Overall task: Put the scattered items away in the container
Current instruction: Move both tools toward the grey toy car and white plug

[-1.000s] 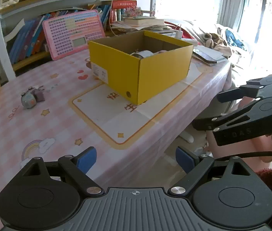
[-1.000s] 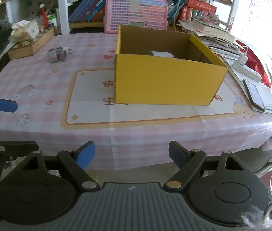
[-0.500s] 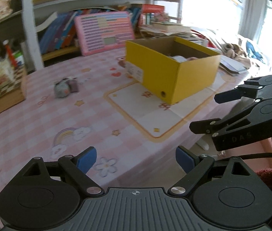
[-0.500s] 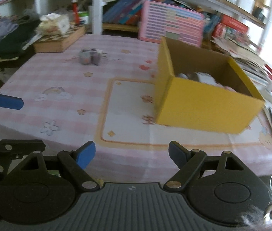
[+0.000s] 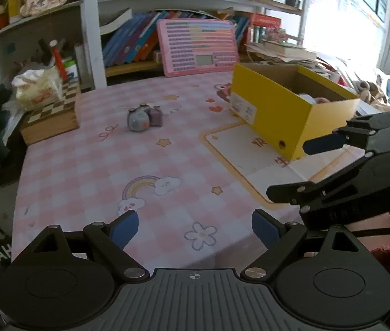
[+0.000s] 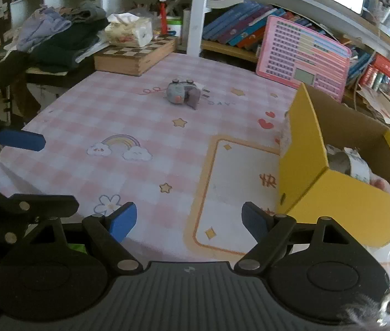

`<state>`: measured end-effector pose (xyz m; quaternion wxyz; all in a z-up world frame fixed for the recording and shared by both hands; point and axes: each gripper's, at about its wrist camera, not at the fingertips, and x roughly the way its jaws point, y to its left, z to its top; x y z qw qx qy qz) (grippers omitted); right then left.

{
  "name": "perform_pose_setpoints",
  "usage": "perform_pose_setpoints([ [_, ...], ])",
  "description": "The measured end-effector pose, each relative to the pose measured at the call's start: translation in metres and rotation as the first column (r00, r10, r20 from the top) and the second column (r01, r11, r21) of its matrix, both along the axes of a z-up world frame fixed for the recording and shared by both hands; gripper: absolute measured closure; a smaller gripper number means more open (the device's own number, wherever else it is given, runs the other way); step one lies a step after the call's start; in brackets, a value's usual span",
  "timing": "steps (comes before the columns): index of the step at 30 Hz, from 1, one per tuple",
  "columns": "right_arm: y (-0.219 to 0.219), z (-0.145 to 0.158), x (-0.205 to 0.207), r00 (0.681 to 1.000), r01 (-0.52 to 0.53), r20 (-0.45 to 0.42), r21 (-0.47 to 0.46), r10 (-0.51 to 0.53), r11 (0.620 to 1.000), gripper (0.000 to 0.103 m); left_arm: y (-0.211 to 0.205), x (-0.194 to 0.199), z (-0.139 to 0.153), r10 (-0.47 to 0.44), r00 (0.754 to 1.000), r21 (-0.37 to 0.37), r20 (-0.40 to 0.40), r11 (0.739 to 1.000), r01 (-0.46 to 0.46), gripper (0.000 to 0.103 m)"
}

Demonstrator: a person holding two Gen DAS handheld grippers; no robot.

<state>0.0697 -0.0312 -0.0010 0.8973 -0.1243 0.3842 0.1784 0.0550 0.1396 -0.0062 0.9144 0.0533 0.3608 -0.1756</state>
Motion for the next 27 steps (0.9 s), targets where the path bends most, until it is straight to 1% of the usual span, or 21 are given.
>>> perform_pose_setpoints([
  [4, 0.004, -0.002, 0.014, 1.0, -0.029, 0.0, 0.005, 0.029, 1.0, 0.02, 0.001, 0.012, -0.002, 0.022, 1.0, -0.002, -0.006, 1.0, -0.022, 0.011],
  [7, 0.008, -0.002, 0.027, 0.999, -0.048, -0.005, 0.018, 0.048, 0.999, 0.02, -0.001, 0.023, -0.002, 0.032, 0.999, 0.016, -0.009, 0.999, -0.032, 0.012],
  [12, 0.011, 0.004, 0.059, 0.998, -0.067, 0.007, 0.057, 0.066, 0.996, 0.02, 0.002, 0.045, 0.0, 0.074, 0.997, 0.025, -0.009, 0.997, -0.073, 0.01],
  [14, 0.012, 0.006, 0.074, 0.997, -0.077, 0.011, 0.066, 0.077, 0.995, 0.02, 0.003, 0.055, 0.002, 0.092, 0.996, 0.018, -0.006, 0.996, -0.091, 0.005],
  [19, 0.012, 0.007, 0.103, 0.995, -0.104, 0.019, 0.072, 0.103, 0.992, 0.02, 0.004, 0.081, 0.002, 0.117, 0.993, -0.013, -0.022, 0.993, -0.117, 0.003],
  [22, 0.011, 0.006, 0.12, 0.994, -0.105, 0.018, 0.074, 0.104, 0.992, 0.02, -0.001, 0.094, -0.001, 0.125, 0.991, -0.012, -0.043, 0.992, -0.125, 0.003],
  [24, 0.009, 0.006, 0.131, 0.995, -0.096, 0.013, 0.083, 0.096, 0.992, 0.02, -0.005, 0.099, -0.003, 0.127, 0.991, -0.002, -0.045, 0.992, -0.127, 0.003],
  [27, 0.006, 0.006, 0.15, 0.997, -0.075, -0.004, 0.108, 0.076, 0.991, 0.02, -0.007, 0.108, -0.005, 0.133, 0.99, -0.011, -0.047, 0.991, -0.133, 0.003],
])
